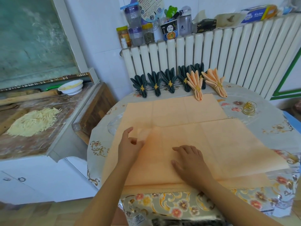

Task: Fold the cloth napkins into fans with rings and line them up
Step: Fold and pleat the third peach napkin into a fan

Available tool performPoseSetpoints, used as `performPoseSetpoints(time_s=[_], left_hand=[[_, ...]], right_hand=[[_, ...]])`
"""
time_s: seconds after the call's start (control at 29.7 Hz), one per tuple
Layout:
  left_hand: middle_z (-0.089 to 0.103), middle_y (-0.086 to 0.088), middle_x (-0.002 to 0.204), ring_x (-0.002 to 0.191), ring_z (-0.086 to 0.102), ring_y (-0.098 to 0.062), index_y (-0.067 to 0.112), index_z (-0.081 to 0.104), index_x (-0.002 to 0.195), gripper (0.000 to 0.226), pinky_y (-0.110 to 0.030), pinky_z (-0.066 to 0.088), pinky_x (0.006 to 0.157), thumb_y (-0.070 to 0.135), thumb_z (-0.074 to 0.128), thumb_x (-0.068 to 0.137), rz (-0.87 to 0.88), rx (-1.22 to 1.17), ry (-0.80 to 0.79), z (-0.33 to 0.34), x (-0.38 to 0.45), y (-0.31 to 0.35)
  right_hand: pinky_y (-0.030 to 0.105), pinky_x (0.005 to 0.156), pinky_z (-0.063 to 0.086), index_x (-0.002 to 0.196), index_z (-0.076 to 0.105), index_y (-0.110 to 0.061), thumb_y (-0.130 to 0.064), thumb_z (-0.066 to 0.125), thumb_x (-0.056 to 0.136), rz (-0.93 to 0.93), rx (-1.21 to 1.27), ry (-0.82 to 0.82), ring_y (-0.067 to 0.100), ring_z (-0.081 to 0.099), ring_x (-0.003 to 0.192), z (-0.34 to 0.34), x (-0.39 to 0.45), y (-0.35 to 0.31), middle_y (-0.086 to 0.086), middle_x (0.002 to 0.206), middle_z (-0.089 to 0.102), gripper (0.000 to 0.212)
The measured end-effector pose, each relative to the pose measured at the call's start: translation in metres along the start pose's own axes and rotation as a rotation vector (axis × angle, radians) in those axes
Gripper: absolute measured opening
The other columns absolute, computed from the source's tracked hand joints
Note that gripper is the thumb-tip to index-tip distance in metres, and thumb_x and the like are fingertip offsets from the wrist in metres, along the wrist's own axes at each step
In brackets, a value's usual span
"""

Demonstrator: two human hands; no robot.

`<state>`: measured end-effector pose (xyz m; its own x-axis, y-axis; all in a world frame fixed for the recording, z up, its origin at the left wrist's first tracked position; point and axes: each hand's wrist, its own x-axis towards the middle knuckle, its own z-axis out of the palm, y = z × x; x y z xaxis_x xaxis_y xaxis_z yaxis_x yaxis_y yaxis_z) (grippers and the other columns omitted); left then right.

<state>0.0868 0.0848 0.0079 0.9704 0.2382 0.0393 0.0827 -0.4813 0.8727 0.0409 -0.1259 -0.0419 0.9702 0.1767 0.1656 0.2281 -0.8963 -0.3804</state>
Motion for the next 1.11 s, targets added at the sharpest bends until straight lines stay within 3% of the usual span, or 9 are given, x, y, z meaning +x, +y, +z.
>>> performPoseSetpoints(time_s=[0.07, 0.17, 0.27, 0.4, 0.61, 0.71, 0.81, 0.91, 1.11], left_hand=[[0.065, 0.0, 0.084, 0.079, 0.061, -0.01, 0.037, 0.045, 0.12, 0.059, -0.016, 0.043, 0.067, 0.015, 0.077, 0.076, 0.044, -0.001, -0.067, 0.009, -0.018, 0.001], [0.07, 0.005, 0.079, 0.076, 0.064, -0.01, 0.02, 0.074, 0.094, 0.021, -0.013, 0.045, 0.067, 0.011, 0.077, 0.075, 0.125, 0.05, -0.181, 0.022, -0.041, 0.0], [0.07, 0.014, 0.073, 0.071, 0.061, 0.004, 0.022, 0.077, 0.076, 0.014, -0.008, 0.042, 0.065, 0.009, 0.075, 0.075, 0.19, 0.102, -0.262, 0.029, -0.059, 0.001], [0.068, 0.014, 0.074, 0.075, 0.06, 0.002, 0.026, 0.078, 0.079, 0.011, -0.007, 0.041, 0.065, 0.016, 0.077, 0.076, 0.222, 0.163, -0.282, 0.031, -0.072, 0.002], [0.069, 0.015, 0.09, 0.086, 0.058, 0.004, 0.026, 0.077, 0.091, 0.011, -0.014, 0.043, 0.079, 0.031, 0.068, 0.086, 0.343, 0.25, -0.298, 0.02, -0.07, 0.005], [0.06, 0.005, 0.129, 0.122, 0.05, -0.01, 0.024, 0.066, 0.12, 0.028, -0.028, 0.028, 0.102, 0.03, 0.054, 0.096, 0.478, 0.535, -0.207, 0.013, -0.054, -0.005], [0.02, 0.004, 0.158, 0.144, 0.017, -0.009, 0.029, 0.034, 0.147, 0.045, -0.025, 0.007, 0.112, 0.032, 0.039, 0.102, 0.398, 0.746, -0.407, 0.008, -0.05, -0.017], [0.002, 0.004, 0.161, 0.147, 0.004, -0.009, 0.03, 0.013, 0.153, 0.052, -0.028, 0.0, 0.116, 0.037, 0.028, 0.104, 0.369, 0.82, -0.481, 0.007, -0.051, -0.025], [-0.007, 0.004, 0.161, 0.147, -0.006, -0.009, 0.03, 0.005, 0.153, 0.055, -0.031, -0.004, 0.117, 0.041, 0.024, 0.103, 0.368, 0.879, -0.499, 0.011, -0.053, -0.028]], right_hand=[[0.027, 0.098, 0.027, 0.132, 0.047, -0.03, -0.06, 0.02, 0.078, 0.021, 0.189, 0.06, 0.013, 0.043, 0.114, 0.001, -0.001, 0.004, -0.011, 0.116, 0.054, 0.067], [0.025, 0.082, 0.041, 0.125, 0.052, -0.033, -0.036, 0.05, 0.091, 0.06, 0.526, 0.149, 0.007, 0.052, 0.087, -0.005, -0.004, 0.005, -0.011, 0.091, 0.06, 0.034], [0.01, 0.069, 0.038, 0.122, 0.052, -0.043, -0.023, 0.047, 0.097, 0.094, 0.682, 0.104, 0.001, 0.055, 0.077, -0.017, -0.006, 0.003, -0.007, 0.081, 0.065, 0.032], [0.007, 0.075, 0.033, 0.101, 0.071, -0.033, -0.027, 0.045, 0.098, 0.066, 0.597, 0.016, 0.005, 0.055, 0.085, -0.02, -0.009, 0.002, -0.022, 0.077, 0.063, 0.026], [0.009, 0.065, 0.031, 0.06, 0.068, -0.011, -0.021, 0.062, 0.088, 0.087, 0.484, 0.042, 0.009, 0.049, 0.073, -0.018, -0.008, 0.004, -0.006, 0.057, 0.058, 0.03], [0.007, 0.062, 0.031, 0.06, 0.063, -0.002, -0.018, 0.065, 0.085, 0.097, 0.485, 0.082, 0.004, 0.045, 0.067, -0.017, -0.01, 0.003, -0.005, 0.055, 0.05, 0.03], [0.009, 0.06, 0.03, 0.057, 0.056, -0.002, -0.016, 0.066, 0.083, 0.077, 0.473, 0.101, 0.006, 0.042, 0.065, -0.014, -0.01, 0.003, -0.005, 0.054, 0.047, 0.032], [0.011, 0.061, 0.029, 0.049, 0.043, -0.014, -0.014, 0.066, 0.081, 0.048, 0.425, 0.124, 0.009, 0.04, 0.064, -0.011, -0.008, 0.003, -0.01, 0.05, 0.041, 0.039], [0.018, 0.059, 0.025, 0.047, 0.025, -0.028, -0.007, 0.066, 0.074, 0.006, 0.391, 0.156, 0.012, 0.035, 0.059, -0.006, -0.008, 0.004, -0.01, 0.044, 0.031, 0.054]])
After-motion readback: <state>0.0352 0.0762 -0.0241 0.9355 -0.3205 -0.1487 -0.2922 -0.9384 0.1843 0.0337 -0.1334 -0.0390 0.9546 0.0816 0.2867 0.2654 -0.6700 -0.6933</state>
